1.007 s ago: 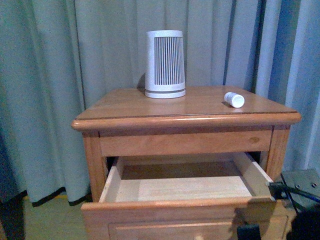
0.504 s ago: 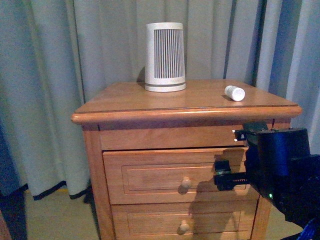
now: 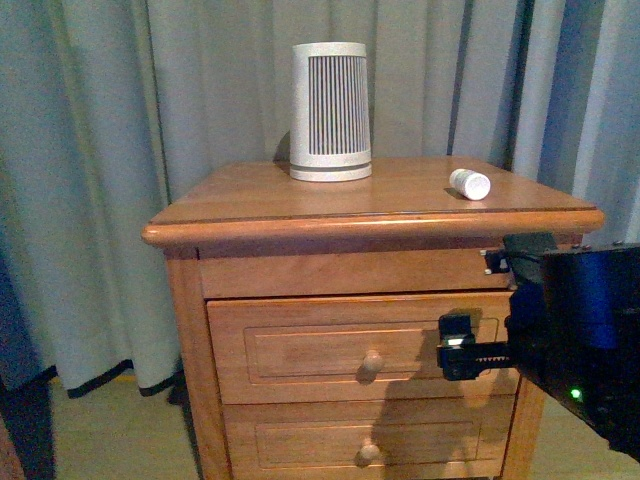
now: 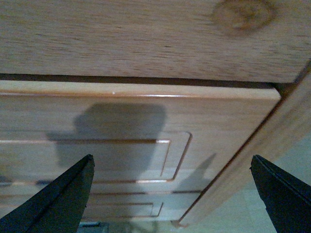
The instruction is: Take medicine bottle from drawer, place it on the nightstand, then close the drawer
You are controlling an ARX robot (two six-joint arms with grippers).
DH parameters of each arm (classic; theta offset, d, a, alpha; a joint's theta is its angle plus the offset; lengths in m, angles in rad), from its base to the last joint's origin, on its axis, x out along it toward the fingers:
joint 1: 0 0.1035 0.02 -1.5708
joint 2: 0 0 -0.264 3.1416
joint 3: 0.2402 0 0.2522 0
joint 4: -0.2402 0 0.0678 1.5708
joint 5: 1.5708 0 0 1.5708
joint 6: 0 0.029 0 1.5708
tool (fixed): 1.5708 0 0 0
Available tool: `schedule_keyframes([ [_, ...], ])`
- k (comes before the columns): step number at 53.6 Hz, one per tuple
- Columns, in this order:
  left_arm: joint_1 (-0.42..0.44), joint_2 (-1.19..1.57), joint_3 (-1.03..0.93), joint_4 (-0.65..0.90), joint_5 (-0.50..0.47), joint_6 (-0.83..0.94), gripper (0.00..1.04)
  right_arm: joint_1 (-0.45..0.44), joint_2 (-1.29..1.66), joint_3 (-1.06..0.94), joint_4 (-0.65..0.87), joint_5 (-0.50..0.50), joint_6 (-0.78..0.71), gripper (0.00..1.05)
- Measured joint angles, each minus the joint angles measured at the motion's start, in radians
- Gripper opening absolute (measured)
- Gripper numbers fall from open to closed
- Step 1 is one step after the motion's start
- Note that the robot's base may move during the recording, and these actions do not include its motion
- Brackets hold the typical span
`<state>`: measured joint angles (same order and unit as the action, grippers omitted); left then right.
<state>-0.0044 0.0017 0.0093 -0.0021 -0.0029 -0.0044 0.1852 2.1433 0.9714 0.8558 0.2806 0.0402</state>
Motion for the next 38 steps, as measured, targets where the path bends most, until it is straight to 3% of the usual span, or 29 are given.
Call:
schedule_keyframes([
  [11, 0.0, 0.0, 0.0, 0.0, 0.0, 0.0, 0.98, -0.011, -0.293, -0.223, -0.052, 0.003, 0.026, 0.98],
  [25, 0.0, 0.0, 0.0, 0.0, 0.0, 0.0, 0.98, -0.126, -0.853, -0.516, -0.209, -0.002, -0.04, 0.98],
  [38, 0.0, 0.0, 0.0, 0.0, 0.0, 0.0, 0.98, -0.11, -1.476, -0.691, -0.513, 0.081, -0.111, 0.98],
])
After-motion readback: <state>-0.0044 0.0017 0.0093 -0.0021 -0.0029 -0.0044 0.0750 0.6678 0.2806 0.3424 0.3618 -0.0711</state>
